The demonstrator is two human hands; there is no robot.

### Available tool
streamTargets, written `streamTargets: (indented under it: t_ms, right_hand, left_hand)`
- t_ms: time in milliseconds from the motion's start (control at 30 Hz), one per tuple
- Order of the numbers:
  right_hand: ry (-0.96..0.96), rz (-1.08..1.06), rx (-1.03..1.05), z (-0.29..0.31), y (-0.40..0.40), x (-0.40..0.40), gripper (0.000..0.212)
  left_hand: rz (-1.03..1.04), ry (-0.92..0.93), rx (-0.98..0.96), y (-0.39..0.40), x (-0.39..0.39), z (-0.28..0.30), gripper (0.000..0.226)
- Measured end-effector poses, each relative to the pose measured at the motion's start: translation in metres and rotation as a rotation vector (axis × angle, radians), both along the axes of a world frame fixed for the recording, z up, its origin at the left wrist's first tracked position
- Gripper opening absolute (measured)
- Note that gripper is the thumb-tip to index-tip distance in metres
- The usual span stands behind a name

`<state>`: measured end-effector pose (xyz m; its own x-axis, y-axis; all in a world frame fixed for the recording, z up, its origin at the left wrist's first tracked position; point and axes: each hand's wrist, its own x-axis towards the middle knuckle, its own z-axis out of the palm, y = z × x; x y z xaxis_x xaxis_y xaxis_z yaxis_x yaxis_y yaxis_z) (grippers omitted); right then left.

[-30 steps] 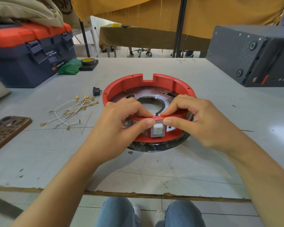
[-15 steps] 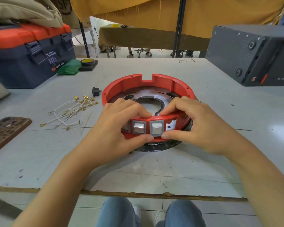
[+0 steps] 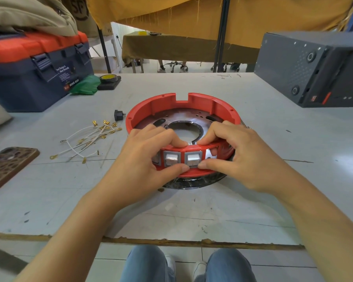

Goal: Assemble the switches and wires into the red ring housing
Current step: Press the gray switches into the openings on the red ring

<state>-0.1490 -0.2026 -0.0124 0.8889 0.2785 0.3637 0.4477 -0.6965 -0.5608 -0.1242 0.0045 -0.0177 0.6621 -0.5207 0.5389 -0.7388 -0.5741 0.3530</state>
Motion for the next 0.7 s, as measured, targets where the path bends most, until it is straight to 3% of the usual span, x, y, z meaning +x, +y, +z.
streamTargets:
  t_ms: [200, 400, 700]
  right_hand:
    - [-0.013, 0.002, 0.012, -0.0007, -0.0005, 0.0014, 0.029]
    - [0.027, 0.068, 0.114, 0.0021, -0.0036, 0.0013, 0.013]
    - [0.029, 0.066, 0.133, 0.0051, 0.0010, -0.0014, 0.005]
  left_hand:
    - [-0.016, 0.010, 0.004, 0.0007, 0.0001, 0.0016, 0.032]
    - [-0.028, 0.081, -0.051, 0.0014, 0.0003, 0.0040, 0.034]
    - [-0.025, 0.154, -0.113, 0.0021, -0.0015, 0.0056, 0.021]
